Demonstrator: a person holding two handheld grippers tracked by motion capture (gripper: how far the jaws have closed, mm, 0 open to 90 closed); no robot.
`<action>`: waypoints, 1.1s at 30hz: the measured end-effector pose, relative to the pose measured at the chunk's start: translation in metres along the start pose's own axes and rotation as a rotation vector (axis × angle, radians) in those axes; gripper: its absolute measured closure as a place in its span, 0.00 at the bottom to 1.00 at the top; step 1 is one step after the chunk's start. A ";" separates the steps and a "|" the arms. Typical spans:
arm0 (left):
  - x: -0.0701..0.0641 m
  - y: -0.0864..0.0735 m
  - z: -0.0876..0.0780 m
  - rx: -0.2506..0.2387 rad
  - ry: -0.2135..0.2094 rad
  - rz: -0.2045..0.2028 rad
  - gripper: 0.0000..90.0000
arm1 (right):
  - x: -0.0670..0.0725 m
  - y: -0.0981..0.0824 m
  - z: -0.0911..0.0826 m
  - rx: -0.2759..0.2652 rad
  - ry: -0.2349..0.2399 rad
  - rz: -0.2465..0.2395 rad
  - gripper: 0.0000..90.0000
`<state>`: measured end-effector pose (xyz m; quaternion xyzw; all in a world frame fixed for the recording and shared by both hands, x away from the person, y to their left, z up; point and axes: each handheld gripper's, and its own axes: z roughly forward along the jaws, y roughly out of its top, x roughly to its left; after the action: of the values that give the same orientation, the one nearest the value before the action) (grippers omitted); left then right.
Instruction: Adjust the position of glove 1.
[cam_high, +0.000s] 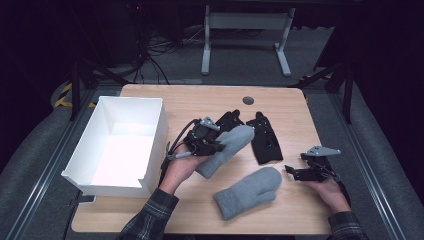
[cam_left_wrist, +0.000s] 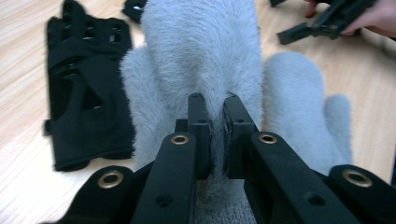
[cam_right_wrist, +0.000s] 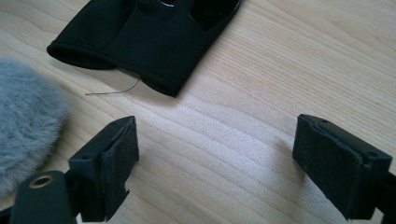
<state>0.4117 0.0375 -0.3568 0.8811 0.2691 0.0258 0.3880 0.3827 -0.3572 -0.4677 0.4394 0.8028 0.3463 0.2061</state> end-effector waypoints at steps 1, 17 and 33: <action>-0.004 0.000 0.001 -0.001 -0.005 0.003 0.94 | 0.000 0.000 0.000 0.000 0.000 0.000 0.16; -0.054 0.003 0.020 0.056 -0.096 0.095 0.94 | 0.000 0.000 0.000 0.000 0.002 -0.001 0.16; -0.086 -0.002 0.047 0.119 -0.117 0.191 0.94 | 0.000 0.000 0.000 -0.001 0.003 -0.004 0.16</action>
<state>0.3492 -0.0350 -0.3768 0.9242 0.1621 -0.0049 0.3457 0.3829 -0.3570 -0.4678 0.4370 0.8039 0.3469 0.2060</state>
